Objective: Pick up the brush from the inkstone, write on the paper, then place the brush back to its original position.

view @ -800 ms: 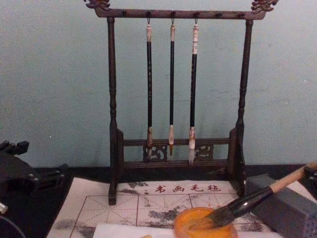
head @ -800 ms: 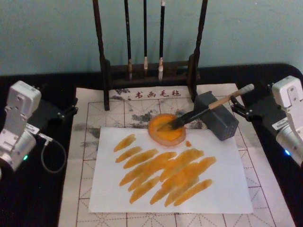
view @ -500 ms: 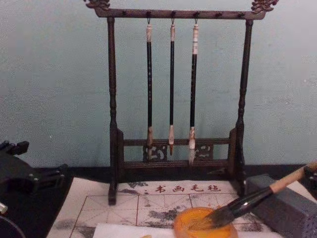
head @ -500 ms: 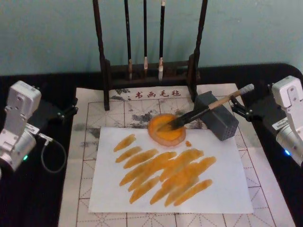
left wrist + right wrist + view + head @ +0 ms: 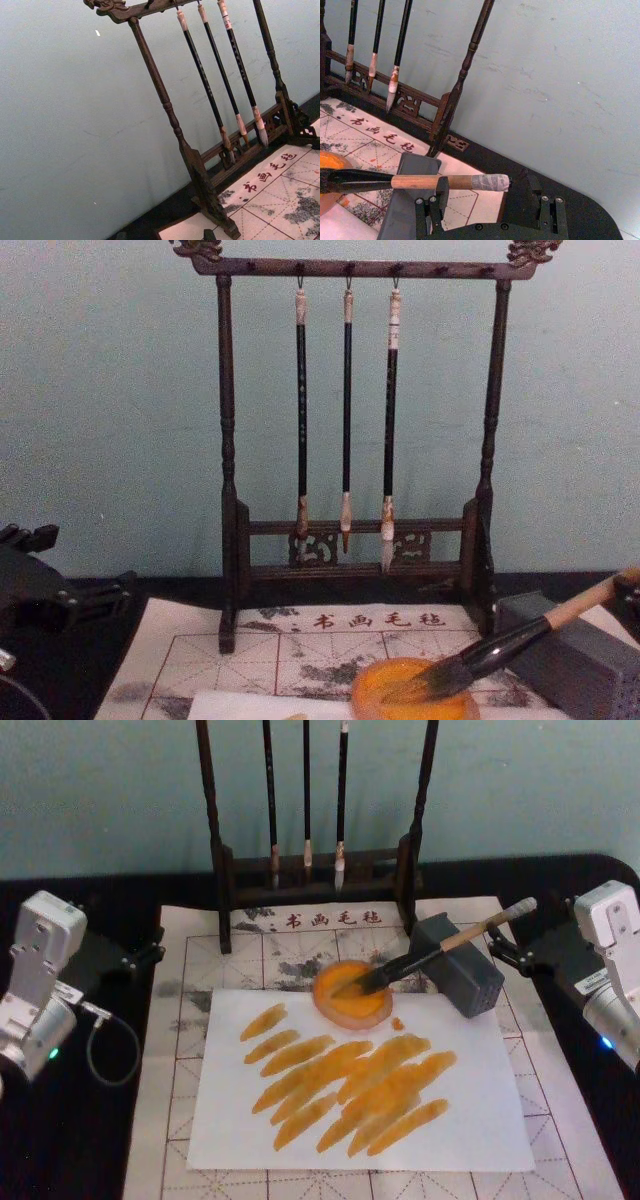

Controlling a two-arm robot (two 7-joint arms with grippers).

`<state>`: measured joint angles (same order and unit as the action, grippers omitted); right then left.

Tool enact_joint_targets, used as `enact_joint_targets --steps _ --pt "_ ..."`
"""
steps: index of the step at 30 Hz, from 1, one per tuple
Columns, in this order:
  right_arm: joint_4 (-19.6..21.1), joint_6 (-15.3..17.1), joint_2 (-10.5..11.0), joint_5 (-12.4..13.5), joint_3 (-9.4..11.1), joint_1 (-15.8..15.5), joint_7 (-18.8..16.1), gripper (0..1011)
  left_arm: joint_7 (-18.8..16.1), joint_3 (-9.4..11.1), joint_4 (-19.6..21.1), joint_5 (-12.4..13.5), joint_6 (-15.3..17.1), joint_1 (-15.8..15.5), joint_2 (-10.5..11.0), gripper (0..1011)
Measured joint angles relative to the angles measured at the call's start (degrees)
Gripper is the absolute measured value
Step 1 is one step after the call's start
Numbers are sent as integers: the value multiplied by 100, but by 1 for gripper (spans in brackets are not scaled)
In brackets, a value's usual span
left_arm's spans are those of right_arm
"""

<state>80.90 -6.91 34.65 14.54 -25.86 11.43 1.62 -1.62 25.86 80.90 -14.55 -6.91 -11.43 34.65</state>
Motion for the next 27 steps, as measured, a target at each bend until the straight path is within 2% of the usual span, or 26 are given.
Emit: enact_joint_targets --steps 27 --pt "0 0 0 0 0 0 0 1002 0 0 0 0 0 0 0 1001"
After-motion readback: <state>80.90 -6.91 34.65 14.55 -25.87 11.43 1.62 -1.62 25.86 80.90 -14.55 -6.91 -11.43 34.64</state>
